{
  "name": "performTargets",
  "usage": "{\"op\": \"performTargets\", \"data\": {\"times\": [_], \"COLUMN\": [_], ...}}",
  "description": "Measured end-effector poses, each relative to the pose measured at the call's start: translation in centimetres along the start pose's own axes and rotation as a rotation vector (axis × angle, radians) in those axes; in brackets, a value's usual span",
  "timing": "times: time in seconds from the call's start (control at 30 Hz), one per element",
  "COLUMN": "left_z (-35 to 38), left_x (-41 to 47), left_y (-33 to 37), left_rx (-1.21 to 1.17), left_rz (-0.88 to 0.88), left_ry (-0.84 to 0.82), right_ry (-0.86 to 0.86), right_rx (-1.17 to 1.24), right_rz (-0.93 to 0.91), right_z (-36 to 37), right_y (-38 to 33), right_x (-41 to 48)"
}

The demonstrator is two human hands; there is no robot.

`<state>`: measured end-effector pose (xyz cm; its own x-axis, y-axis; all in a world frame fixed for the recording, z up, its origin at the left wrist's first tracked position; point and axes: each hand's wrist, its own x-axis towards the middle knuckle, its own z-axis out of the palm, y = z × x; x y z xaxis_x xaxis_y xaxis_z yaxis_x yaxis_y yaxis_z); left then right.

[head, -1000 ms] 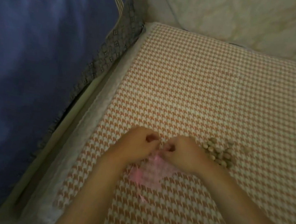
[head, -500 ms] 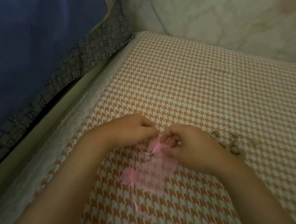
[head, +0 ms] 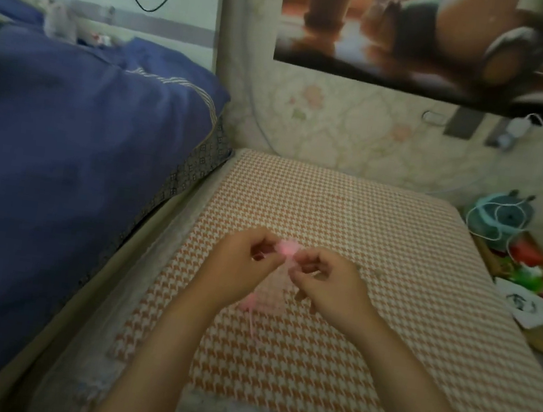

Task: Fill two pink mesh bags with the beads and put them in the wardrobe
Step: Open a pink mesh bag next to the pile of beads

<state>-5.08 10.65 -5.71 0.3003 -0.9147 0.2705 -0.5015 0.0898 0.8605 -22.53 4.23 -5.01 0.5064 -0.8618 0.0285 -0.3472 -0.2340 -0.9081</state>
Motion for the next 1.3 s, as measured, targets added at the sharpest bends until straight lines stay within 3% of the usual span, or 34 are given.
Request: {"op": "performTargets", "data": {"times": [0.27,0.43,0.6,0.73,0.87,1.13,1.3], "left_z": [2.5,4.4,5.8,7.5,8.5,8.6,8.2], "left_x": [-5.9,-6.7,-6.0,-4.9,-2.6,-0.6,-0.8], "left_y": [1.4,1.8,2.2,1.3,0.5,-0.1,0.4], "left_rx": [0.030,0.018,0.035,-0.011,-0.130,-0.204,0.170], "left_rz": [0.037,0.066,0.068,-0.035,-0.218,-0.235,-0.138], "left_ry": [-0.025,-0.082,-0.162,-0.231,-0.121,-0.092,-0.025], "right_ry": [0.171,0.129,0.125,0.156,0.107,0.079,0.075], "right_rx": [0.020,0.268,0.212,0.276,0.326,0.402,0.257], "right_rz": [0.031,0.191,0.244,0.259,0.297,0.314,0.292], "right_z": [0.0,-1.2,-2.7,-2.5,-2.6,-2.8,-2.3], "right_y": [1.3,0.3,0.8,2.5,3.8,5.1,5.0], "right_x": [-6.5,-9.0,-9.0,-7.0,-4.1,-1.7,-1.7]}}
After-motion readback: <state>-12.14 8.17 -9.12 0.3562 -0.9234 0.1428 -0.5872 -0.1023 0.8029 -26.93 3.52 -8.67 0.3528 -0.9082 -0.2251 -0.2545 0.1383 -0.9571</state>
